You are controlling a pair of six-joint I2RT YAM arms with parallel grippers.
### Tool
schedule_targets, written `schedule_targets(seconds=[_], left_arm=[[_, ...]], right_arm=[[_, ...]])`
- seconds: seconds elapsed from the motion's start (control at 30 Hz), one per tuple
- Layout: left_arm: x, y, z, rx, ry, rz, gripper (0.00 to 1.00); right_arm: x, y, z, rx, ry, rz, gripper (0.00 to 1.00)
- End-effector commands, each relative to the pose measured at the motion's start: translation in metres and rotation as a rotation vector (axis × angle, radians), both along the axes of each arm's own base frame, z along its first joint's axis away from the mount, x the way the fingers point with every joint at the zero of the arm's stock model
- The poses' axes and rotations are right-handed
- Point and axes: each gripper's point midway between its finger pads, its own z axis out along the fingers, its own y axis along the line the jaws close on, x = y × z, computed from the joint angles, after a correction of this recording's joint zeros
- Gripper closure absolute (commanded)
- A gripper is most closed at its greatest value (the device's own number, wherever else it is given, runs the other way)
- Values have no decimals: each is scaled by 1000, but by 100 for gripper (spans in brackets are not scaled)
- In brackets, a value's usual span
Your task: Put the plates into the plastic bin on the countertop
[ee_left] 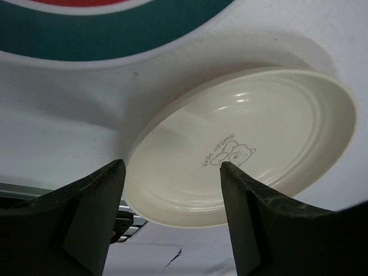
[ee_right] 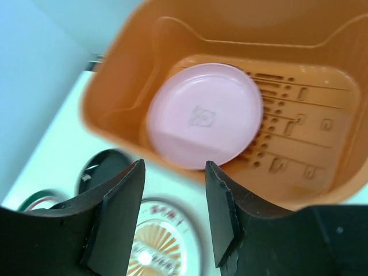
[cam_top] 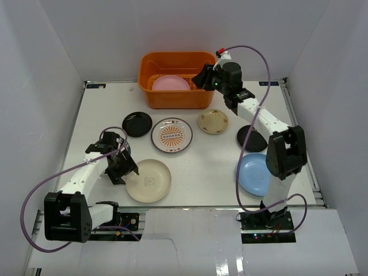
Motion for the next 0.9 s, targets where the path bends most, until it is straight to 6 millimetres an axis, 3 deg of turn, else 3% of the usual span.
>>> schedule_targets(seconds=[0.0, 0.03, 0.07, 0.1, 0.13, 0.17, 0.23, 0.27, 0.3, 0.33, 0.37, 0.57, 0.63, 0.67, 0.77, 0.87], left_arm=[[-4, -13, -4, -35, 16, -47, 24], [-6, -15, -5, -33, 27, -56, 24], [-7, -17, -7, -31, 42, -65, 25], [-9, -19, -8, -30, 47, -82, 27], [-9, -20, -9, -28, 51, -88, 29], [-10, -21, -10, -28, 54, -95, 31], [-10, -23, -10, -32, 58, -102, 36], [-11, -25, -10, -32, 58, -116, 37], [-12, -27, -10, -32, 58, -125, 37], [-13, -29, -11, -33, 60, -138, 37], [-12, -30, -9, -28, 52, -156, 36], [18, -25, 36, 64, -169, -222, 31], [14, -22, 38, 69, -188, -209, 29], [8, -21, 31, 68, -165, -198, 25], [6, -18, 29, 83, -153, -186, 20], [3, -1, 28, 174, -100, -133, 18]], right_arm=[[-57, 3, 67, 130, -112, 122, 48], [-74, -3, 33, 113, -42, 128, 48], [-85, -8, 26, 120, -24, 130, 48], [-104, -16, 41, 133, -52, 133, 48], [-119, -24, 10, 109, 8, 128, 48], [-135, -32, 20, 111, -17, 129, 48], [-156, -44, -5, 74, 38, 120, 49], [-169, -55, -39, 27, 95, 97, 49], [-181, -63, -39, 18, 87, 83, 49], [-190, -71, -52, -6, 112, 69, 49], [-206, -83, -87, -56, 193, 51, 49], [-257, -128, -127, -184, 272, -31, 44], [-267, -141, -146, -225, 318, -70, 37], [-274, -148, -154, -239, 339, -86, 31], [-279, -162, -163, -291, 369, -140, 30], [-284, -178, -171, -335, 387, -202, 30]])
